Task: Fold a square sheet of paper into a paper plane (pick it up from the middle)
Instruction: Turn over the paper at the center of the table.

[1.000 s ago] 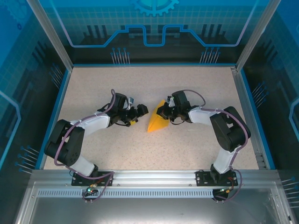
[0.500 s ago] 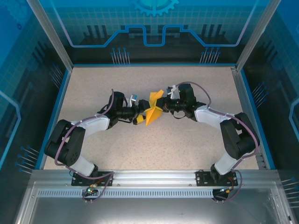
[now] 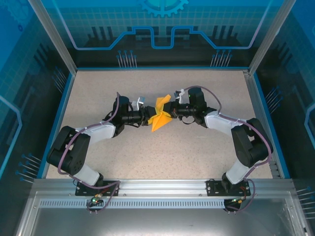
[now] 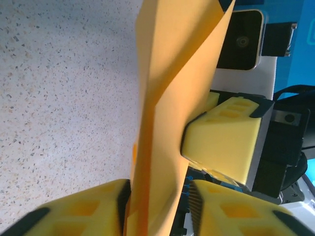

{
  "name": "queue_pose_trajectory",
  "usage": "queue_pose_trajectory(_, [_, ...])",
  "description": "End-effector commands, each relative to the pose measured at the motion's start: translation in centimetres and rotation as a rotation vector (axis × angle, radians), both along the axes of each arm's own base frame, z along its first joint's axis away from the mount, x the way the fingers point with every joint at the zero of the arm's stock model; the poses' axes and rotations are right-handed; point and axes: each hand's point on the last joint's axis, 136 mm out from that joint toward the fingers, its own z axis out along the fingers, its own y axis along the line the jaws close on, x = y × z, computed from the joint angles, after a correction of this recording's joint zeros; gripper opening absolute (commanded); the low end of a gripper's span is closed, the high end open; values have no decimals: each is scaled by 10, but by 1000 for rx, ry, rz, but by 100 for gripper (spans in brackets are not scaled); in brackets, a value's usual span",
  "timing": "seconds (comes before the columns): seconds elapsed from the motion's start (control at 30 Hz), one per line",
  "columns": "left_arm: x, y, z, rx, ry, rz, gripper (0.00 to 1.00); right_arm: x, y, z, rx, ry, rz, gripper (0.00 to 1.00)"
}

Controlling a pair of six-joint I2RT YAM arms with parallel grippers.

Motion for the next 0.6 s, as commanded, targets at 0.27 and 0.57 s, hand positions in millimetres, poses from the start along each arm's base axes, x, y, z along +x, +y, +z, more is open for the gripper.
queue_pose_trajectory(0.27, [0,6,-4,58,-18,-2,11,6,-33,-8,-158,-11,-70,41])
queue_pose_trajectory(0.57, [4,48,-30,591,-45,35,11,-3,-97,-25,-519,-50,-237,74])
